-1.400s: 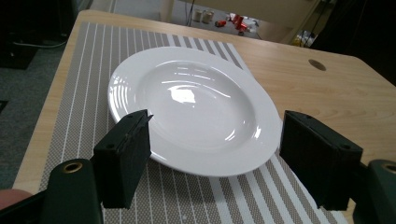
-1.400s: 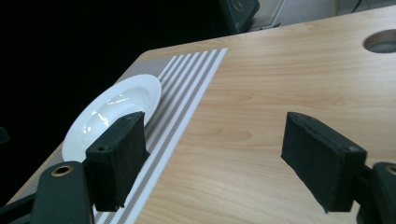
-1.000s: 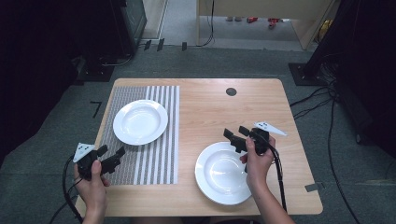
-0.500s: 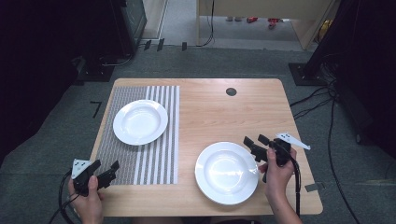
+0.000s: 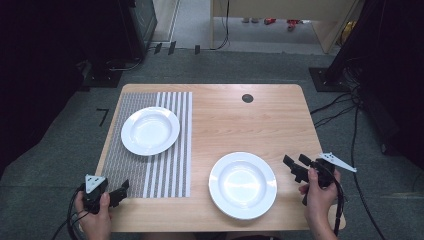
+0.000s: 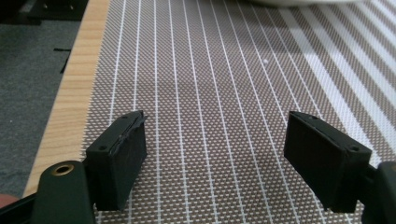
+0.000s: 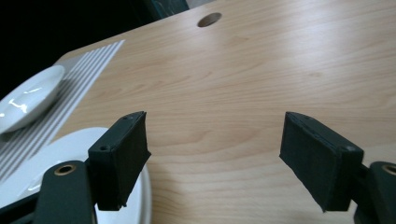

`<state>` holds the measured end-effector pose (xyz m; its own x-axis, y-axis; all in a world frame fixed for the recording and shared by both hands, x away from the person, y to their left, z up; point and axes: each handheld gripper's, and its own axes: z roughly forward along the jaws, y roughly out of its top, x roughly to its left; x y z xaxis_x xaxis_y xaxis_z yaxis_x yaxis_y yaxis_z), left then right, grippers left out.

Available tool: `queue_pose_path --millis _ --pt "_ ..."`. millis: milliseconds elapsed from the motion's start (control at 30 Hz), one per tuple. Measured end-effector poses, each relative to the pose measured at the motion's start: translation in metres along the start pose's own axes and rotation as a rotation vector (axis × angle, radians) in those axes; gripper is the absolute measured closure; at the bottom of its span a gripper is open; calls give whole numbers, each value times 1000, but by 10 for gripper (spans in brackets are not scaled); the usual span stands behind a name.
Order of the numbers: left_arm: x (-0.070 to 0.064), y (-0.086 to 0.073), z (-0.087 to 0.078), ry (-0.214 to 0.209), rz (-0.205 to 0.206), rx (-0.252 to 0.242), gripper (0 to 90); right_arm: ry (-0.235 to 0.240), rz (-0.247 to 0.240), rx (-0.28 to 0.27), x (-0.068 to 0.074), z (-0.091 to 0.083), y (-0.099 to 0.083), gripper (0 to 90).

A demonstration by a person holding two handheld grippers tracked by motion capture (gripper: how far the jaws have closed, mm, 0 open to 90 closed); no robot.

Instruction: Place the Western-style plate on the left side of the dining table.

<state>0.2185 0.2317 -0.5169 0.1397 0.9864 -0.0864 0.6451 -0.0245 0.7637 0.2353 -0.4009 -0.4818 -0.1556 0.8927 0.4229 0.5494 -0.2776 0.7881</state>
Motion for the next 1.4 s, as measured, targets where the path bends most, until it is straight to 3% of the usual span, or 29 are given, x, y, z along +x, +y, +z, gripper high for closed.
queue_pose_path --millis 233,567,700,967,1233,1400 --pt "1 -1 0 -10 -15 1 214 -64 -2 13 -22 -13 -6 235" --pt "-4 0 1 26 27 19 209 -150 28 26 -53 -34 -16 234" --pt "-7 0 3 46 48 26 209 -186 8 33 -62 -41 -21 234" --pt "-8 0 3 54 58 31 205 -238 -30 46 -68 -51 -28 232" --pt "-8 0 3 55 58 31 205 -284 -101 84 -64 -44 -34 230" --pt "-8 0 3 54 58 31 204 -319 -121 123 -63 -39 -38 226"
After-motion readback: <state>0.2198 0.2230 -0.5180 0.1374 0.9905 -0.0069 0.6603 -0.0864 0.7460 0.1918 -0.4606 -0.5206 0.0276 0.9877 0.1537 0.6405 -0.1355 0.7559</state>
